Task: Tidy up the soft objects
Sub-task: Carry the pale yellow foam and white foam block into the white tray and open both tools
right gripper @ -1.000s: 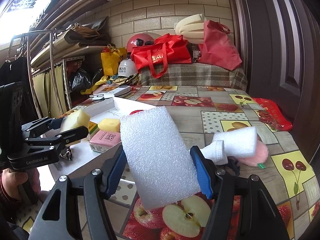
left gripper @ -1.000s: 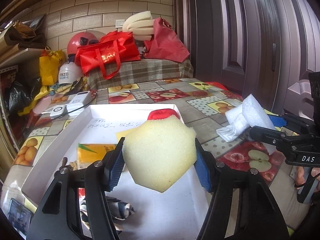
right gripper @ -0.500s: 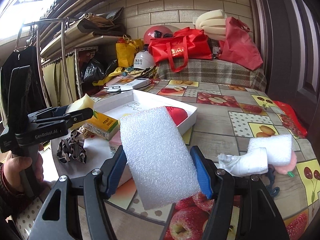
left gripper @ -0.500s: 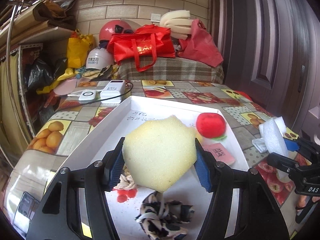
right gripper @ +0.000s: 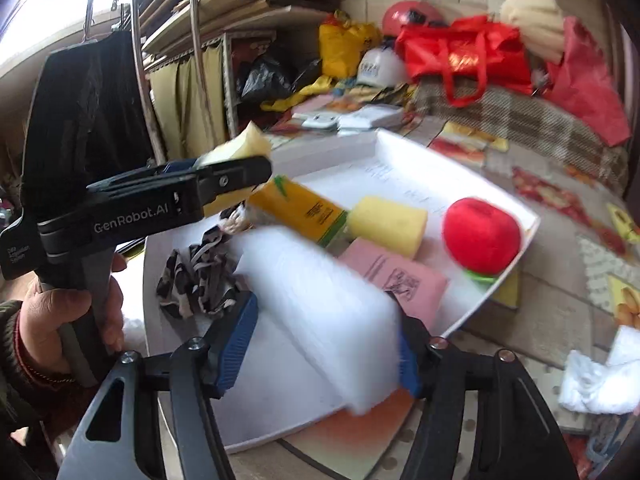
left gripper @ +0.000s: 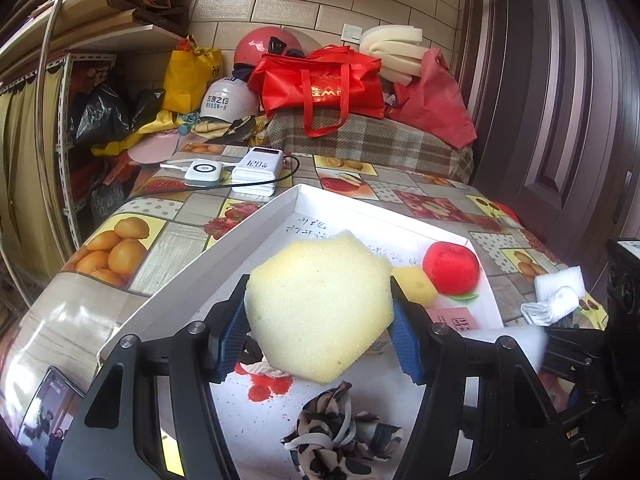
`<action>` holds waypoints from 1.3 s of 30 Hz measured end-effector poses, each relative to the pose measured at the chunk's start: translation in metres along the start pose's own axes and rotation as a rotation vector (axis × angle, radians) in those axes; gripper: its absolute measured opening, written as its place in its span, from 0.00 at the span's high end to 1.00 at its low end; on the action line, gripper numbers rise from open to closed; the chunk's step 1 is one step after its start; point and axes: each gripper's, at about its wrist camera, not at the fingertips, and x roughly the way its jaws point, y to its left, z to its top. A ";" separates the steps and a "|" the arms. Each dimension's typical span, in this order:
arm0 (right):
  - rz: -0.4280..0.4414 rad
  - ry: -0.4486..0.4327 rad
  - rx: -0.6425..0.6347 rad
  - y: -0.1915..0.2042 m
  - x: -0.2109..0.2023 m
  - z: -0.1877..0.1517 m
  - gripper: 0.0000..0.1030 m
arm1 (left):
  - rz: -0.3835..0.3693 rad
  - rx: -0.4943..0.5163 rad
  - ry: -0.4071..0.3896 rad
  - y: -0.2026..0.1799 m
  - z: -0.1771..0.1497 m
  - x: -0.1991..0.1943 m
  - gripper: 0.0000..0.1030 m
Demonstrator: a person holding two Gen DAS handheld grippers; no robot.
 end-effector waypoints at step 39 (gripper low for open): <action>-0.149 -0.116 0.159 -0.036 0.012 0.024 0.82 | 0.121 -0.052 -0.110 0.004 0.019 -0.008 0.38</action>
